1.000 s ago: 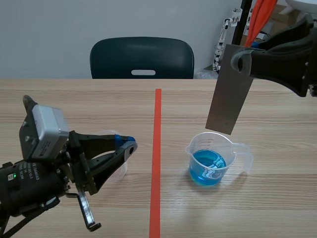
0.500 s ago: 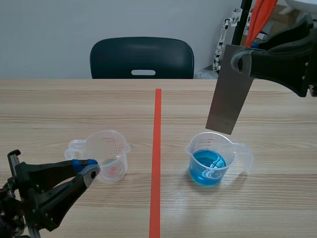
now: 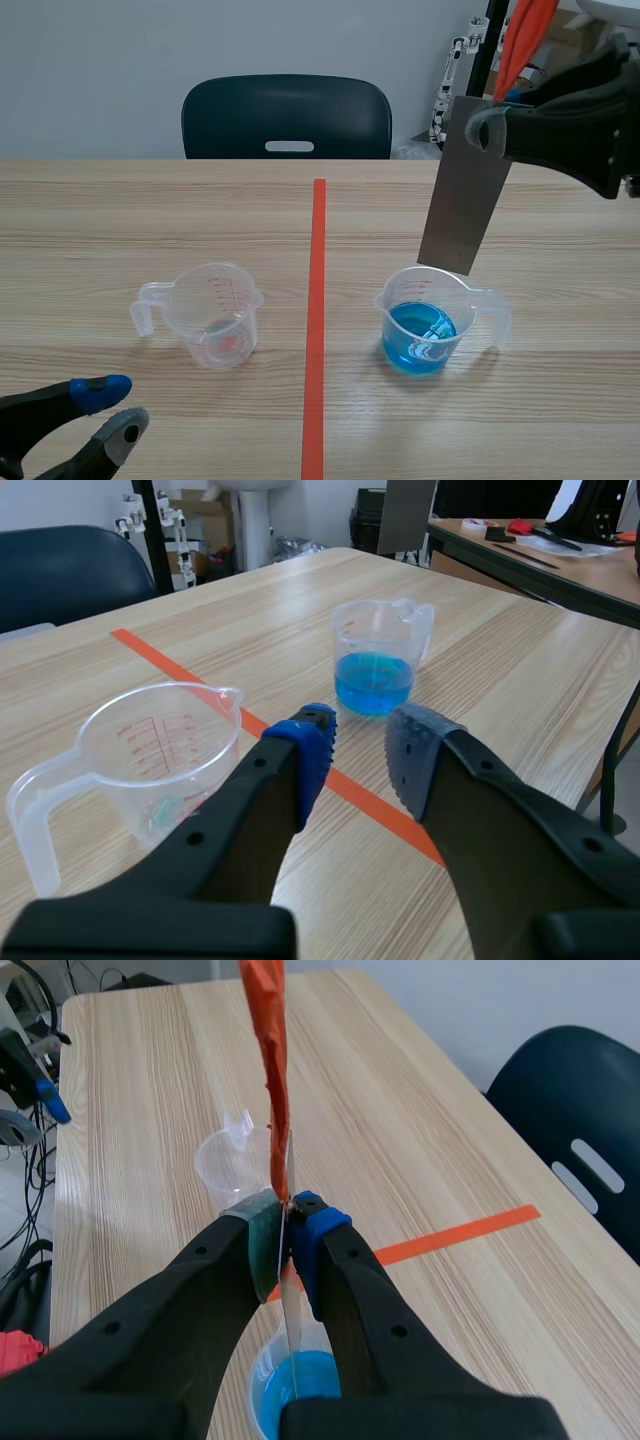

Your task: Do the redox reaction experiment. lower the plate into the blue solution

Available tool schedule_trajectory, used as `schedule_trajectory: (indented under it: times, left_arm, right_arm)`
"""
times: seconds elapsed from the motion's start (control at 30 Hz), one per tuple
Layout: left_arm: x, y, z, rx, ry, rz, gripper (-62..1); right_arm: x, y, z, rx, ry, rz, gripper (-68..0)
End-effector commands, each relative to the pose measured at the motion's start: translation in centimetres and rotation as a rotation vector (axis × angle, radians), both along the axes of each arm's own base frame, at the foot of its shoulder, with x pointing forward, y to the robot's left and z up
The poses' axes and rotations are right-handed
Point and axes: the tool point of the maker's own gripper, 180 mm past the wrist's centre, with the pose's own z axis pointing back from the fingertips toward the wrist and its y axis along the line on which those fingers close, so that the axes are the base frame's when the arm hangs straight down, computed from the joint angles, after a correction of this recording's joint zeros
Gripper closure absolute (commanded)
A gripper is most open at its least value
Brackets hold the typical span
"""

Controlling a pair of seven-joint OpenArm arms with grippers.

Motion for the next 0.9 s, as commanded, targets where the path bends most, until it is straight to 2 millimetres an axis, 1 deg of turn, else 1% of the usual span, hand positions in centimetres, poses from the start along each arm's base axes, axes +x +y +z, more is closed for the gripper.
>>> schedule_trajectory:
  times: [0.0, 0.1, 0.23, 0.27, 0.3, 0.53, 0.67, 0.8, 0.87]
  left_arm:
    - [-0.1, 0.3, 1.1, -0.030, -0.029, 0.017, -24.6]
    - [-0.8, 1.0, 1.5, -0.042, -0.033, 0.036, -36.5]
    - [-1.6, 1.8, 1.5, -0.039, -0.031, 0.072, -56.5]
    - [-1.8, 2.0, 1.4, -0.034, -0.028, 0.081, -60.4]
    - [-2.0, 2.2, 1.3, -0.024, -0.023, 0.091, -62.3]
    - [-4.0, 2.7, 0.1, 0.004, 0.046, 0.156, -62.3]
    - [-5.3, 2.7, -1.1, 0.037, 0.110, 0.196, -62.3]
    - [-5.8, 2.8, -2.5, 0.095, 0.152, 0.255, -62.3]
    - [-5.7, 3.2, -2.9, 0.122, 0.146, 0.296, -62.3]
  right_arm:
    - [0.8, 0.1, 1.1, 0.028, -0.029, -0.009, -0.6]
    - [1.2, 0.2, 0.0, 0.012, -0.016, -0.020, -0.6]
    - [1.9, 0.1, -1.2, -0.003, -0.010, -0.038, -0.6]
    - [2.1, 0.1, -1.4, 0.000, -0.006, -0.044, -0.6]
    - [2.2, 0.0, -1.7, -0.001, -0.003, -0.049, -0.6]
    - [2.8, -0.1, -3.3, -0.004, 0.018, -0.053, -0.6]
    - [2.7, -0.1, -4.3, -0.010, 0.038, -0.041, -0.6]
    - [3.3, -0.3, -5.1, -0.003, 0.053, -0.065, -0.6]
    - [3.4, -0.3, -5.7, -0.011, 0.055, -0.070, -0.6]
